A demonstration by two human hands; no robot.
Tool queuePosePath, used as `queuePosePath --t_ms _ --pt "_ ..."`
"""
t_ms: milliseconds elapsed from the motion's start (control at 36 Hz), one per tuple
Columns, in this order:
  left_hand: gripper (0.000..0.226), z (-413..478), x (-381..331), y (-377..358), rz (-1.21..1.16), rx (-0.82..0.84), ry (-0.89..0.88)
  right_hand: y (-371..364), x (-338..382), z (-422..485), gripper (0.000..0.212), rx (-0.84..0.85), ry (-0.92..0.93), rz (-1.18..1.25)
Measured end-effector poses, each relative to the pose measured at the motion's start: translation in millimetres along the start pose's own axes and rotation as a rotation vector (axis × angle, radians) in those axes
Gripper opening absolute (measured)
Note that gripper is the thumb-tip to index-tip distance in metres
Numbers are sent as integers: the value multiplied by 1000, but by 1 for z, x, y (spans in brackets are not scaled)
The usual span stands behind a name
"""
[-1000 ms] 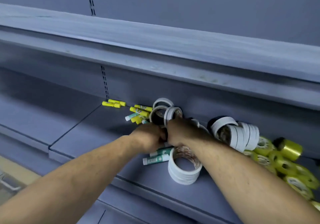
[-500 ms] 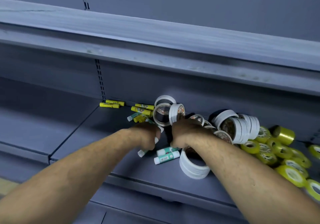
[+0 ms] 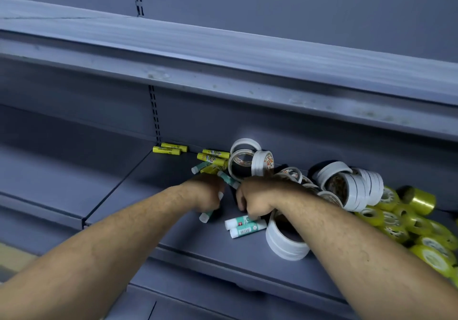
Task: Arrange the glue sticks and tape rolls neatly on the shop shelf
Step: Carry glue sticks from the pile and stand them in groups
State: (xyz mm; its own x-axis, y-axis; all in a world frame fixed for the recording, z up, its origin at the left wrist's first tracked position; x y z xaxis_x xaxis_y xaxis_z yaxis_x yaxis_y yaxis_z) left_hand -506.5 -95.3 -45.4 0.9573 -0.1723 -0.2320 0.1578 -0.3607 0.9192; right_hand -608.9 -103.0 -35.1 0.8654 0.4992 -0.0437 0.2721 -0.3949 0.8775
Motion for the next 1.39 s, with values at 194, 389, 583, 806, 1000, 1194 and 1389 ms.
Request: queuePosePath --t_ms 194,389,583,806,1000,1194,1389 --pt "23 -2 -1 1 12 -15 12 -2 -1 13 12 -175 -30 -59" --pt "18 -8 7 20 -131 -247 33 14 -4 5 11 -275 10 107" --pt "17 -17 10 44 -260 -455 0 39 -21 2 26 -399 1 507" --pt "12 -17 8 39 -271 -419 -34 25 -17 1 29 -378 -21 479" --pt "12 -19 16 49 -394 -525 -45 36 -18 -6 22 -423 -33 560" --pt "9 -18 17 38 -374 -482 -80 17 -10 -8 17 -349 -156 398" --pt "9 -23 18 42 -338 -472 -95 13 -5 -9 12 -324 -168 382"
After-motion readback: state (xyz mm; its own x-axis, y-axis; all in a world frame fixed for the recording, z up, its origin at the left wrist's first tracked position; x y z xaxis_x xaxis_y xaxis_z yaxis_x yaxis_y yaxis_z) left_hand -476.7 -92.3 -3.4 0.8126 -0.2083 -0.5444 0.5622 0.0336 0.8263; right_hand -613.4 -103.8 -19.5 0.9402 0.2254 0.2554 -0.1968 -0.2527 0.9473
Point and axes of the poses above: each hand's wrist, its own z-axis towards the middle knuckle, its own y-axis out of the back of the hand, x = y × z, the point moved 8 cm from there along z, towards the middle knuckle, and after that the axes turned 7 degrees about -y, right-handed, at the moved point
